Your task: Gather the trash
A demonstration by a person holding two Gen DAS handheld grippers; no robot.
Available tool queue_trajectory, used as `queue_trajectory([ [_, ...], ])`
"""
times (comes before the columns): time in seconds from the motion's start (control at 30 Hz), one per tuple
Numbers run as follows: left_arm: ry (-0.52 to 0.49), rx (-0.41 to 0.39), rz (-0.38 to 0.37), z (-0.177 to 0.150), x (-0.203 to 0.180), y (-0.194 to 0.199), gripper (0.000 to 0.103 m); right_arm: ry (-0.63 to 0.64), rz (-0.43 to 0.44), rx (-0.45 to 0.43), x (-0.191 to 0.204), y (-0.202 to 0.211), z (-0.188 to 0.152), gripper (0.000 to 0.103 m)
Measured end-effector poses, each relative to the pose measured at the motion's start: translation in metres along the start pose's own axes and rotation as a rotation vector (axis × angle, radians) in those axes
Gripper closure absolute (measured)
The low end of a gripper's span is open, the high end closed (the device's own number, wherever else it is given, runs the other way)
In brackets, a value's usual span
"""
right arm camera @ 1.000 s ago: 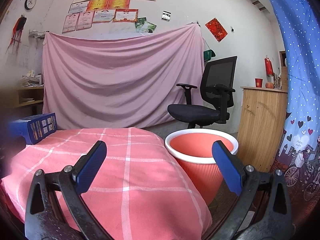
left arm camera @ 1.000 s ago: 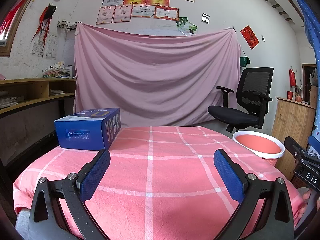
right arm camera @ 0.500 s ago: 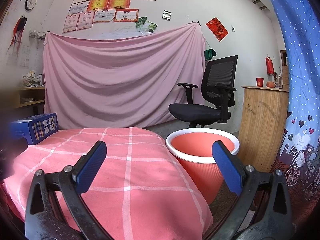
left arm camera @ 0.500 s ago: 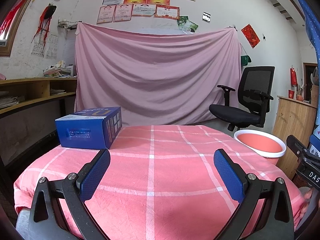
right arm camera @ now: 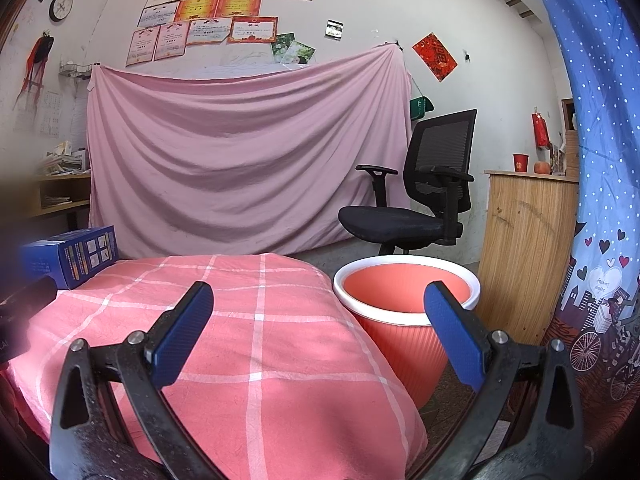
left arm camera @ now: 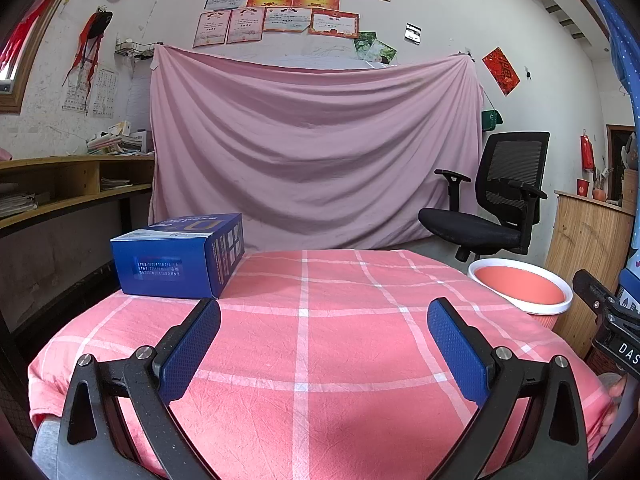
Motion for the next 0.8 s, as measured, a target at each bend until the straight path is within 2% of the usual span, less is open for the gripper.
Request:
queue_trajectory([
  [0.8,-0.002,0.0,0.001,0.0001,-0.0015,0.0002,0.002,-0.001,0.003,0.001,0.0007,-0.001,-0.0009,0.0],
])
Point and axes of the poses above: each gripper's, at about its wrist camera, not at the fingertips, and y roughly against the way its jaws point, x to its left, z to its top, the point moved 9 cm from there along -y, roughly the way its jaws point
